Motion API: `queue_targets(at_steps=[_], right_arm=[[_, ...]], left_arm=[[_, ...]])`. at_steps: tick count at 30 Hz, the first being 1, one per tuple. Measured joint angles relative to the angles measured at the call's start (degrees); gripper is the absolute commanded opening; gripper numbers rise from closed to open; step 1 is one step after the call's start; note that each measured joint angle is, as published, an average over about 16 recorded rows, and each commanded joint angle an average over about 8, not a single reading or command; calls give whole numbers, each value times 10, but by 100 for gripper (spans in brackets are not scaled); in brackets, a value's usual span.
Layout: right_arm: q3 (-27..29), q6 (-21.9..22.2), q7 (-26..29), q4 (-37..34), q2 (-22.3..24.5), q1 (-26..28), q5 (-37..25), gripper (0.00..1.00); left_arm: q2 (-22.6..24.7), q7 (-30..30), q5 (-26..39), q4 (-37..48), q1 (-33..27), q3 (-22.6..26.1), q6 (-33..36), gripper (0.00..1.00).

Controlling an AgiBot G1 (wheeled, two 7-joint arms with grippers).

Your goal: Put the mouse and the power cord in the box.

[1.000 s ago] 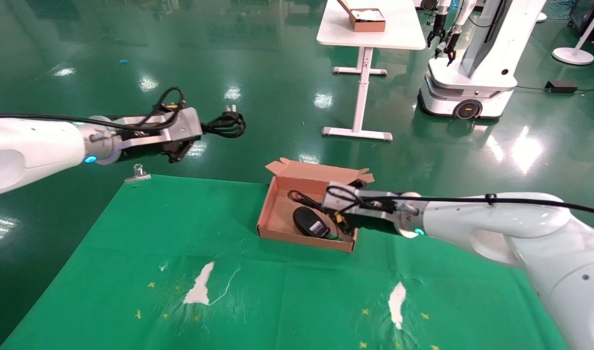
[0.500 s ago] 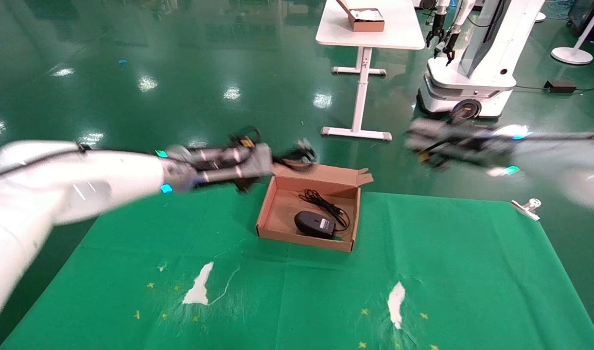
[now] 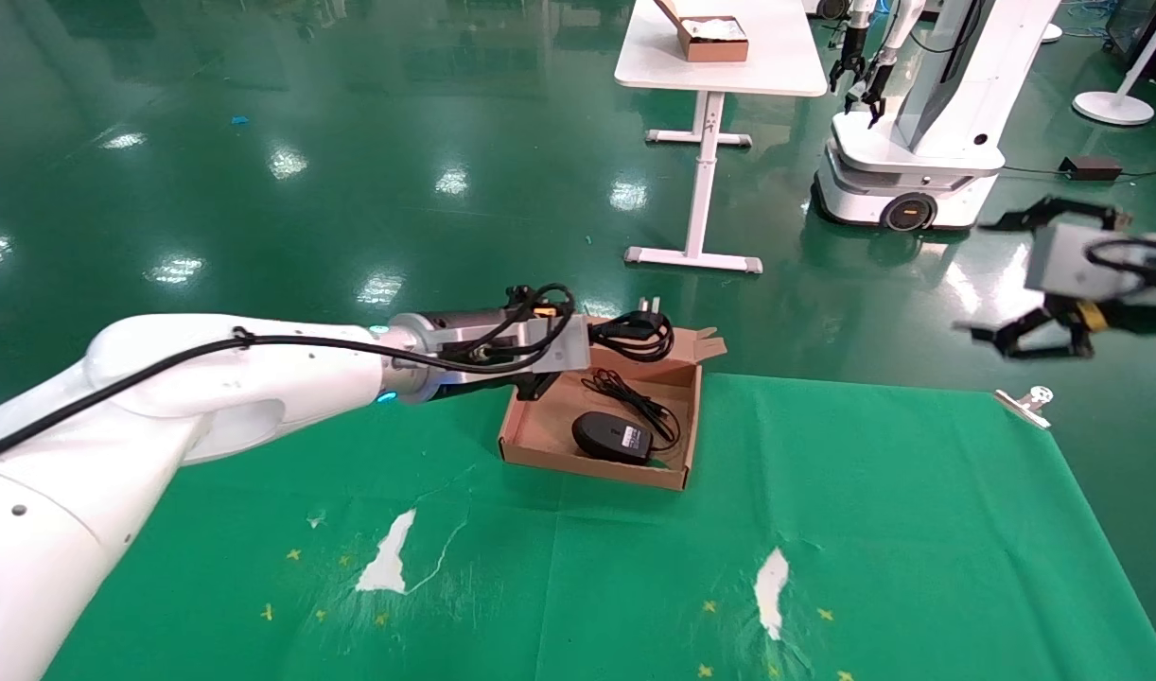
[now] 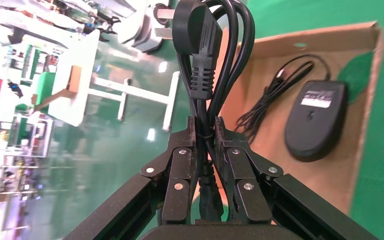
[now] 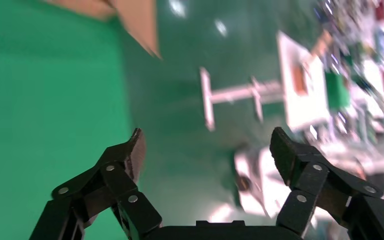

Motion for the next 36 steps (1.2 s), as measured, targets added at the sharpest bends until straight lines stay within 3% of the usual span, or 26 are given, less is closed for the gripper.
queue_targets(at_steps=[4,5,10,22,36], right_arm=[[-1,-49,-5,2,18,6,-1,100],[-2,-57,-5,2,20,7,-1,100],[-3,-70,-7,2,25,10,-2,100],[6,-57,10,19,21,-7,7,100],[61,-88,125,150,46,-103,71,100]], left_arm=[[1,-8,3,-16,2,19,-17,93],[1,-10,3,-19,2,22,-20,100],[1,-13,3,-23,3,29,-26,100],[-13,-23,-8,-34,12,11,-6,100],[-98,-113,-80,-136,81,-58,86,100]])
